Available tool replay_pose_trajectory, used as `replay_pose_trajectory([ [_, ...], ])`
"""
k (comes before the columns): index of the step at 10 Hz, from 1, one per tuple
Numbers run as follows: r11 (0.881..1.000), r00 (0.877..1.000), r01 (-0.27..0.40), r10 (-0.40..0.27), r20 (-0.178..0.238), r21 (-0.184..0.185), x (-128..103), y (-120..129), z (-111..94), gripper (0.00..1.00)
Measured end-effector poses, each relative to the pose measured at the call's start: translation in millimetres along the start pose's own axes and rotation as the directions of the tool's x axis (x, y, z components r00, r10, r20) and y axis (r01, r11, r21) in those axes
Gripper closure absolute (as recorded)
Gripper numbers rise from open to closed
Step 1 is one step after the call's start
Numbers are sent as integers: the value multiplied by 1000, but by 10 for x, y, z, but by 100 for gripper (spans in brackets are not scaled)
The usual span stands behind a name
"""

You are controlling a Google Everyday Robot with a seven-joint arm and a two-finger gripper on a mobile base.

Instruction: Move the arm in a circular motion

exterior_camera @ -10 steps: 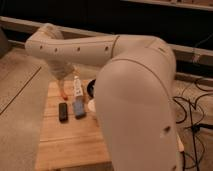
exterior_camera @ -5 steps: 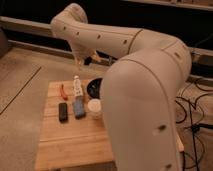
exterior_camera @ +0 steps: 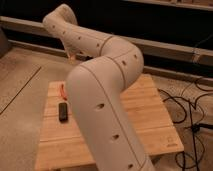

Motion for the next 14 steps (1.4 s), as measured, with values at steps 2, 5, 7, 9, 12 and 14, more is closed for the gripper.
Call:
replay_pose_trajectory([
  [2, 992, 993, 119, -119, 1, -41, -110, 501, 7, 35],
  [5, 950, 960, 280, -279, 25, -139, -24, 1274, -112, 35],
  [7, 908, 929, 368, -368, 34, -201, 280, 1724, -164, 35],
  [9, 886, 914, 402, -403, 48, -230, 518, 1929, -209, 35],
  [12, 882, 907, 420, -417, 62, -215, 867, 1915, -263, 35],
  [14, 910, 920, 390, -389, 39, -141, 1119, 1530, -271, 35],
])
